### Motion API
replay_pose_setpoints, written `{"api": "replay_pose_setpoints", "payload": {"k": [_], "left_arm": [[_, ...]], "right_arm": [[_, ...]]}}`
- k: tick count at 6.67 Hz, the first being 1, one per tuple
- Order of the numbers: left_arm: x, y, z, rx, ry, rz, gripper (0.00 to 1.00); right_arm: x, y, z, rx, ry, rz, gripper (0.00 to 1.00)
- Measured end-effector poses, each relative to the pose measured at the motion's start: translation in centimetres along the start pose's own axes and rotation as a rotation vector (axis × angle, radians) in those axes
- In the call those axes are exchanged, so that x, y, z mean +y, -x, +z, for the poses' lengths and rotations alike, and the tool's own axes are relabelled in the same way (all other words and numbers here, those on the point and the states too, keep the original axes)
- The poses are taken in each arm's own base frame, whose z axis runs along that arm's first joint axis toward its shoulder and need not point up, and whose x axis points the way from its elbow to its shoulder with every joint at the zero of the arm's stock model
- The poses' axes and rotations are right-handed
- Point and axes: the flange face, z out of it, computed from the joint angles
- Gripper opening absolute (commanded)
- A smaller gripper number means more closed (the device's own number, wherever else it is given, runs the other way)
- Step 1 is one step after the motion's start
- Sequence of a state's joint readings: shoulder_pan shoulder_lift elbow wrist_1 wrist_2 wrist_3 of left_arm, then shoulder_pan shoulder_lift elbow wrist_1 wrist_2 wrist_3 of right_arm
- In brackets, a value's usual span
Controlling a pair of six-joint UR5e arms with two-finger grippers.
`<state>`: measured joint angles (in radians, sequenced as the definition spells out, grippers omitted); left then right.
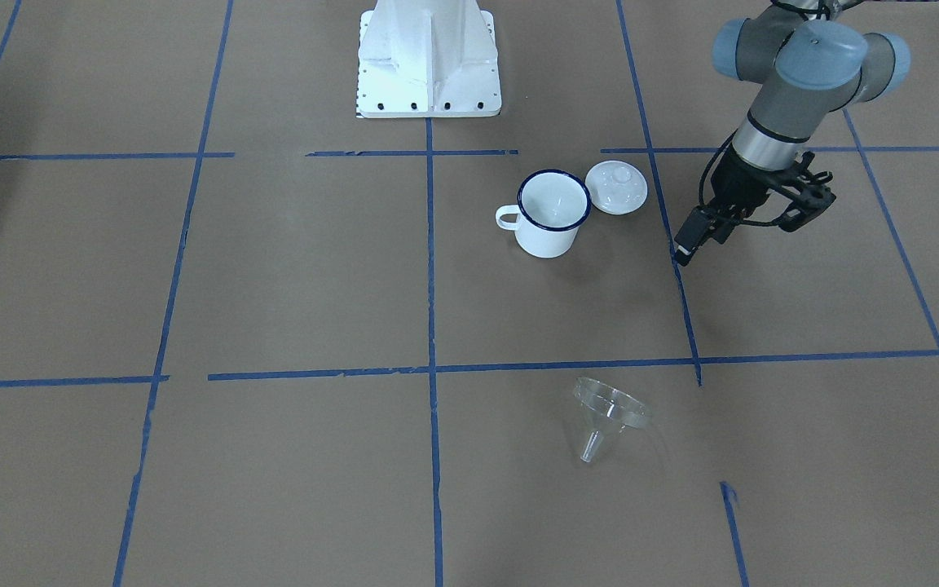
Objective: Remove funnel from cup
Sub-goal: 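Move the left gripper to the white lid and grasp its knob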
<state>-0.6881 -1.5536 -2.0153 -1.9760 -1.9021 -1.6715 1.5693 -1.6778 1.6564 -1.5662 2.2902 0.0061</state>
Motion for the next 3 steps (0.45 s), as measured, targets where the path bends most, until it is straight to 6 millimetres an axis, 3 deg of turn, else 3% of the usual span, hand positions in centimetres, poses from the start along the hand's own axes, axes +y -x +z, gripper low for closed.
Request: {"api": "replay_pose_setpoints", "payload": {"k": [1, 3], "left_arm": [[3.0, -0.3, -0.4, -0.072, 0.044, -0.014, 1.0], [8.1, -4.0, 0.6, -0.133, 0.114, -0.028, 1.0]], "right_arm": [[0.0, 0.0, 0.0, 0.0, 0.001, 0.001, 1.0], [0.0, 0.0, 0.0, 0.0, 0.001, 0.001, 1.0]]}}
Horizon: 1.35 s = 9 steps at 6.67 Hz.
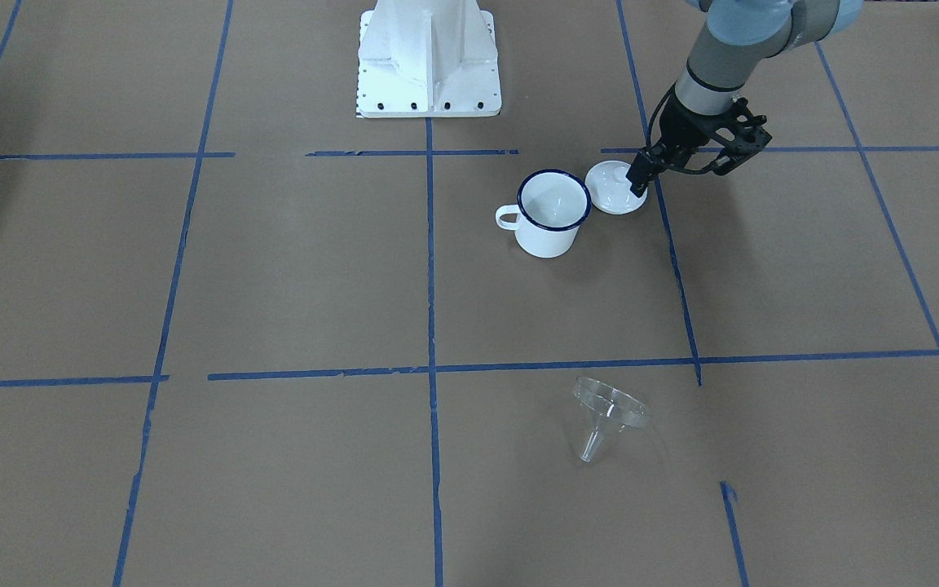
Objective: Remove funnel from cup
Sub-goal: 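Move the left gripper to the white lid and grasp its knob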
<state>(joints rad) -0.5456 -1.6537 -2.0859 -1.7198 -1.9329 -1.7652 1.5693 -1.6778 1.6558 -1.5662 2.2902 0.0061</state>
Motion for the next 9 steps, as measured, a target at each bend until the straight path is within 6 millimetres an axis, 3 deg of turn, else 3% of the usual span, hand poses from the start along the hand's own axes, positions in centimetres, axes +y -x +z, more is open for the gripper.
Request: {"api": "replay_pose_setpoints", "payload": {"k": [2, 5, 7, 9], "left_arm": [[3.0, -1.0, 1.4, -0.018, 0.032, -0.016, 1.0], [4.1, -0.4, 4.0, -0.05, -0.017, -0.002, 0.94], [4.2, -0.3, 4.2, -0.052, -0.021, 0.0, 0.69], [4.2, -0.3, 4.2, -0.051, -0.02, -0.006, 0.63]], "right_arm": [[0.0, 0.0, 0.0, 0.0, 0.0, 0.0, 1.0], [0.0, 0.0, 0.0, 0.0, 0.0, 0.0, 1.0], [0.0, 0.0, 0.0, 0.0, 0.001, 0.001, 1.0], [0.0, 0.0, 0.0, 0.0, 0.0, 0.0, 1.0]]}}
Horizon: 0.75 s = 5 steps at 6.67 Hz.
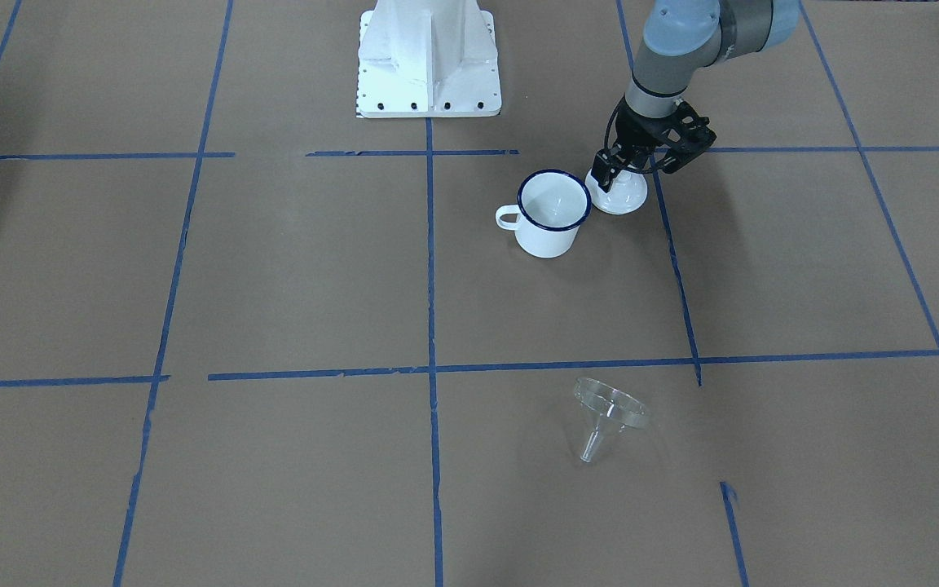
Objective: Remove funnel from cup
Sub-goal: 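Move the left gripper to the white lid and grasp its knob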
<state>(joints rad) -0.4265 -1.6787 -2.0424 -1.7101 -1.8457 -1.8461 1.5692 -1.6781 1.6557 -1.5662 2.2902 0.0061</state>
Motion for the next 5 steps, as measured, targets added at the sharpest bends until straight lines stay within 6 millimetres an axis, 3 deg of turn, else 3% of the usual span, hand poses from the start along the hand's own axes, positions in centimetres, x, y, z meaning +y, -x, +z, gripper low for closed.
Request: {"api": "replay_pose_setpoints", "payload": {"k": [2, 3, 4, 5], "left_arm": [[0.02, 0.05, -0.01, 0.001, 0.003, -0.003, 0.43], [0.01, 0.06, 0.02, 0.001, 0.003, -0.003, 0.14], [0.03, 0.07, 0.03, 0.0, 0.004, -0.003, 0.0], [0.1, 0.09, -0.09, 0.0, 0.006, -0.003, 0.0]], "right_arm": [[0.0, 0.0, 0.0, 0.0, 0.0, 0.0, 1.0], [0.0, 0.0, -0.01, 0.0, 0.0, 0.0, 1.0], [0.0, 0.01, -0.01, 0.0, 0.0, 0.0, 1.0], [0.0, 0.02, -0.02, 0.0, 0.0, 0.0, 1.0]]}}
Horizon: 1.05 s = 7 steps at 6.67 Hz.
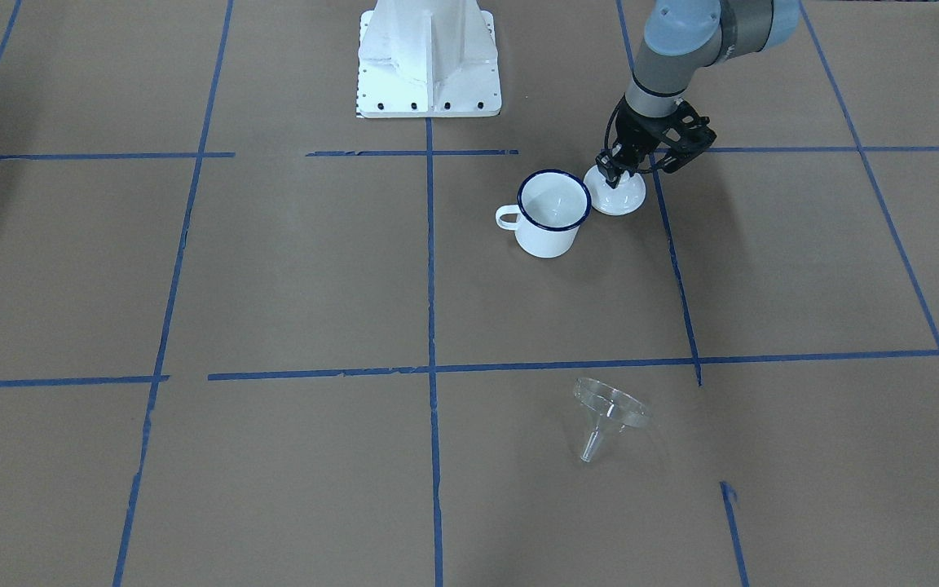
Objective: Remove funnel from cup
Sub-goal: 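Lift the white lid and carry it over the mug with the left gripper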
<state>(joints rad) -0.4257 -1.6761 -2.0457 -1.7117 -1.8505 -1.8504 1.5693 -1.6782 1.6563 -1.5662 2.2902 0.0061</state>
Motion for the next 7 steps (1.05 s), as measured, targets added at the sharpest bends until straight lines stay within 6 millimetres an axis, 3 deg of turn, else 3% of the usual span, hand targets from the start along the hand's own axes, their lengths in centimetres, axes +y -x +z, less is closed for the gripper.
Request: {"api": "replay_pose_setpoints", "payload": {"k": [2, 4, 5, 6, 7], "left_arm": [[-0.1, 1.5, -1.9, 0.008, 0.002, -0.001, 0.0], [-0.6, 4.2, -7.6, 0.028, -0.01, -0.021, 0.0], [-1.6, 3.6, -10.3, 0.034, -0.023, -0.056, 0.0], [-2.4, 1.6, -12.4, 0.039, -0.028, -0.092, 0.0], [-2.5, -1.6, -13.2, 0.025, -0.033, -0.116, 0.0]], "right_arm": [[0.0, 0.0, 0.0, 0.0, 0.0, 0.0, 1.0], [0.0, 0.0, 0.0, 0.0, 0.0, 0.0, 1.0], [0.0, 0.0, 0.0, 0.0, 0.0, 0.0, 1.0], [0.0, 0.0, 0.0, 0.0, 0.0, 0.0, 1.0], [0.0, 0.0, 0.0, 0.0, 0.0, 0.0, 1.0]]}}
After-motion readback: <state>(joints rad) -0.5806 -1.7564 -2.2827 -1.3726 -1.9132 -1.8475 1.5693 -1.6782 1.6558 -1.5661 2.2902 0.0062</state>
